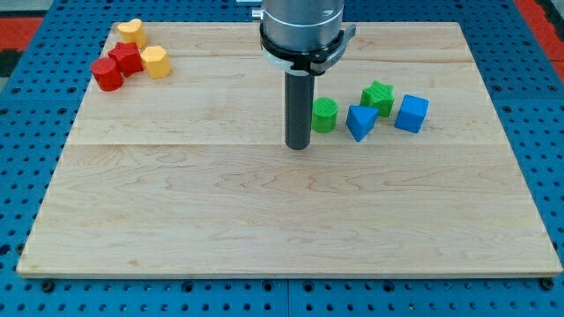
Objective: Move the red circle to the bottom of the yellow hexagon
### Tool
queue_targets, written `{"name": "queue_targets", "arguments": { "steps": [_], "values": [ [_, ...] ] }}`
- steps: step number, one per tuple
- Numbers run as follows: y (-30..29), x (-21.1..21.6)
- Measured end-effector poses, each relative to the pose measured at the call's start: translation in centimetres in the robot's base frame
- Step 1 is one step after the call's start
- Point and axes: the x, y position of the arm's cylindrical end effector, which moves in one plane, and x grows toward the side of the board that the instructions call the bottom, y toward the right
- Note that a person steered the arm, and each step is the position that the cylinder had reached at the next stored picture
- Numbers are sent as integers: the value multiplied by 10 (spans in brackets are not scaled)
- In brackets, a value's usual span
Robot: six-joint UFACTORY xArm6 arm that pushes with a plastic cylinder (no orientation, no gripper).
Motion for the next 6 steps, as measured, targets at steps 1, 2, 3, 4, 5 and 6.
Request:
{"name": "queue_targets", "arguments": {
  "steps": [1, 2, 3, 4, 5, 6],
  "values": [
    [-7, -13],
    [-14, -29],
    [-38, -67],
    [-73, -99],
    [-102, -85],
    [-190, -90]
  ]
}}
